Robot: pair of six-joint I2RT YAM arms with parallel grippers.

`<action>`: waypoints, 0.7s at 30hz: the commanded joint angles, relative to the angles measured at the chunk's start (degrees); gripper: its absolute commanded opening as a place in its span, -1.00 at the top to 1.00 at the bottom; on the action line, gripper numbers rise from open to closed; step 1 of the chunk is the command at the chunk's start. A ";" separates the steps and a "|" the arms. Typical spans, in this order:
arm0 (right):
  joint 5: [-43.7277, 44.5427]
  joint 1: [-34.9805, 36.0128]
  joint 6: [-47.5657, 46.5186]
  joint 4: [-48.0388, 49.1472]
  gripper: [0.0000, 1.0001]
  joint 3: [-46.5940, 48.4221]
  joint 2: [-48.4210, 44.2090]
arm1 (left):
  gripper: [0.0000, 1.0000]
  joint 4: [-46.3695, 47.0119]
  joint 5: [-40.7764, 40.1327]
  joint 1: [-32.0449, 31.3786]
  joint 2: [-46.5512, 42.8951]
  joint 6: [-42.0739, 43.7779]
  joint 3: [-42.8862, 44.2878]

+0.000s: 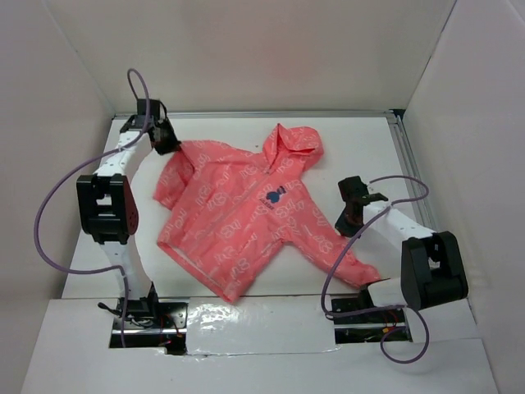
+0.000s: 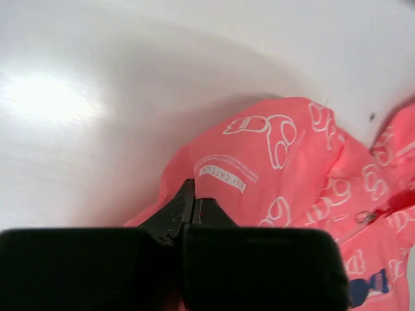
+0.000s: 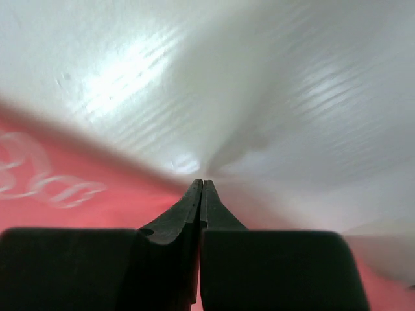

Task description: Zip up the jacket

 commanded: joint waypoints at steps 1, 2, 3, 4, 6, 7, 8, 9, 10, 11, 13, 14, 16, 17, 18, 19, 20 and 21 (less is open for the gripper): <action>5.56 -1.49 0.74 -2.15 1.00 3.71 -0.28 | 1.00 1.58 -7.86 1.00 1.12 4.74 8.99; 6.27 -1.84 0.74 -2.50 1.00 3.72 0.33 | 1.00 1.41 -8.40 1.26 2.96 5.19 10.68; 6.54 -2.36 0.92 -3.55 1.00 3.98 0.59 | 1.00 0.80 -8.14 1.62 3.84 5.45 12.26; 6.71 -2.37 0.31 -3.47 1.00 4.07 0.51 | 0.80 -0.43 -6.14 2.58 6.20 6.33 15.84; 5.58 -1.93 -1.18 -1.19 1.00 3.46 -0.89 | -0.38 -3.06 -3.58 3.11 8.76 8.00 20.08; 3.40 -1.23 -2.76 -0.40 1.00 3.28 -1.77 | -0.98 -6.64 -3.66 3.11 10.86 7.05 23.75; 2.33 -1.05 -3.38 0.13 0.83 3.45 -3.86 | -0.98 -8.42 -3.83 3.03 11.15 6.52 25.01; 1.19 -0.96 -3.74 0.92 0.58 3.63 -4.84 | -0.99 -9.22 -5.84 3.03 11.32 5.99 25.63; -0.04 -0.35 -4.61 1.27 0.09 4.24 -7.20 | -0.99 -9.23 -6.73 2.59 9.93 5.64 24.68; -0.05 -0.09 -4.62 1.62 -0.18 4.59 -8.36 | -0.99 -9.05 -7.95 2.50 9.05 5.37 23.89; -0.75 0.96 -5.59 2.24 -0.79 5.56 -12.49 | -0.99 -7.57 -6.92 2.24 4.57 5.10 20.55; -0.93 1.06 -5.50 2.42 -0.99 6.08 -13.89 | -0.98 -6.78 -4.56 2.15 2.90 5.02 17.75; -1.63 1.76 -5.41 2.94 -0.99 6.70 -18.64 | -0.99 -5.81 -2.08 1.62 -3.51 3.97 14.41; -2.16 1.94 -5.58 3.38 -0.99 6.70 -20.04 | -0.99 -3.19 -1.21 1.10 -5.79 3.96 9.34; -2.42 2.20 -5.59 3.65 -0.99 6.53 -23.28 | -0.99 -1.95 -0.50 0.05 -10.60 3.79 6.77; -2.08 2.29 -4.89 4.00 -0.99 6.53 -24.96 | -0.99 -0.37 0.11 -0.22 -13.00 3.09 4.22; -1.55 2.46 -4.01 3.74 -0.99 6.18 -26.11 | -0.99 0.26 1.77 -0.23 -14.94 2.04 -0.86; -0.68 2.47 -3.31 3.30 -0.99 6.26 -28.47 | -0.99 0.26 2.75 -2.58 -18.87 1.07 -3.08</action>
